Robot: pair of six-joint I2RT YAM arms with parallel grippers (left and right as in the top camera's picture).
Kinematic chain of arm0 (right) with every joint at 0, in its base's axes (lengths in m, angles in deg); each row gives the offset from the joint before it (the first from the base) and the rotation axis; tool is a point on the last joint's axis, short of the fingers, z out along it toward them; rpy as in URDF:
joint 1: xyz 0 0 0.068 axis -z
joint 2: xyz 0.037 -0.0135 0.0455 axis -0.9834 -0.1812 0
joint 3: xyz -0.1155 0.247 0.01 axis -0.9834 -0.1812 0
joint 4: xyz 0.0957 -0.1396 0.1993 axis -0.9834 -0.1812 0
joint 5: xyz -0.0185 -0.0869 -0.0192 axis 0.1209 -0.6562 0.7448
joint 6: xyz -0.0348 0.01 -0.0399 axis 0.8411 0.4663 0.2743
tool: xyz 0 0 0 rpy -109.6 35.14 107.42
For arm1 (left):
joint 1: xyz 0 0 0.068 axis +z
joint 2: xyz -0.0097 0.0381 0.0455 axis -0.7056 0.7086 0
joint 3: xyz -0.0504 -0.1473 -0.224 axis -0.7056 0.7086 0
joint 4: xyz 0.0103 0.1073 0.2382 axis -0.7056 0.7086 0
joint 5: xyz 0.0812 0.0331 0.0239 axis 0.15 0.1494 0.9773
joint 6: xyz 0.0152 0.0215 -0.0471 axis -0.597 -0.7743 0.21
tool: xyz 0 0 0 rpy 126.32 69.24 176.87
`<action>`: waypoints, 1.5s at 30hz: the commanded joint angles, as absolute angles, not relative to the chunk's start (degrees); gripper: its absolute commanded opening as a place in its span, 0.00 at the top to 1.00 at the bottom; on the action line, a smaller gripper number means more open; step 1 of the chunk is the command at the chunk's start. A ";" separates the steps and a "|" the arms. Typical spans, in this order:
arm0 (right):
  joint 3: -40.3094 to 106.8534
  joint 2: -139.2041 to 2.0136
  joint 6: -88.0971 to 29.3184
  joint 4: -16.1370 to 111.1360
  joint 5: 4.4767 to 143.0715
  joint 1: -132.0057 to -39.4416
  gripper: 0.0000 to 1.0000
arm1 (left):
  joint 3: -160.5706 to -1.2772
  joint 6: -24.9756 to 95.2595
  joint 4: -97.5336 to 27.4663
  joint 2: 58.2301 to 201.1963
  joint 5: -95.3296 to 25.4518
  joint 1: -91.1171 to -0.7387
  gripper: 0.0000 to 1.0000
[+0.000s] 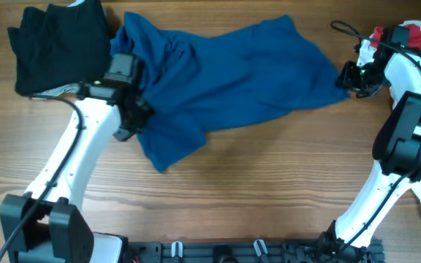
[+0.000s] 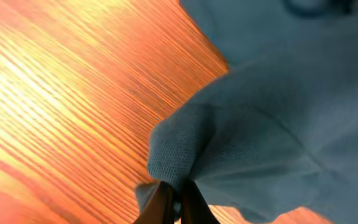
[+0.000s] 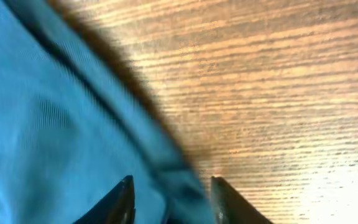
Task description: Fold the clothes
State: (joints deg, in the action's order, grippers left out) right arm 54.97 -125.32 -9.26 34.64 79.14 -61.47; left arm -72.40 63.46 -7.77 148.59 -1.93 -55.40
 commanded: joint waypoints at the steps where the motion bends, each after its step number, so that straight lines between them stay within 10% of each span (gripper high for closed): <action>1: 54.62 -124.98 -9.46 32.45 78.64 -61.56 0.59 | -72.20 62.04 -7.92 147.76 0.53 -52.82 0.96; 11: 51.21 -125.00 -9.65 28.91 79.42 -62.13 0.53 | -72.20 62.04 -8.82 147.80 0.73 -52.85 0.96; 14: 49.48 -125.00 -8.95 31.31 82.72 -63.00 0.89 | -72.20 62.02 -8.77 147.80 0.73 -52.85 0.96; 16: 49.50 -124.65 -7.66 28.49 82.72 -63.92 0.96 | -72.20 61.60 -8.55 147.80 0.73 -52.85 0.96; 21: 51.01 -115.58 -5.00 14.16 83.97 -64.23 0.96 | -72.20 60.59 -8.31 147.80 1.37 -52.85 0.96; 25: 51.10 -107.14 -8.21 27.18 82.29 -64.18 0.95 | -72.20 60.59 -8.36 147.80 1.39 -52.85 0.96; 30: 50.77 -111.73 -13.91 36.14 82.48 -64.29 0.75 | -72.20 60.59 -8.31 147.80 1.37 -52.85 0.96; 45: 49.98 -117.96 -6.57 19.45 75.56 -64.34 0.67 | -72.20 60.57 -8.34 147.80 1.78 -52.85 0.96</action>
State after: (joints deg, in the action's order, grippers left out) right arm 50.70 -117.52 -8.73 19.40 77.78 -64.31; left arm -72.40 61.49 -8.58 148.59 0.19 -53.06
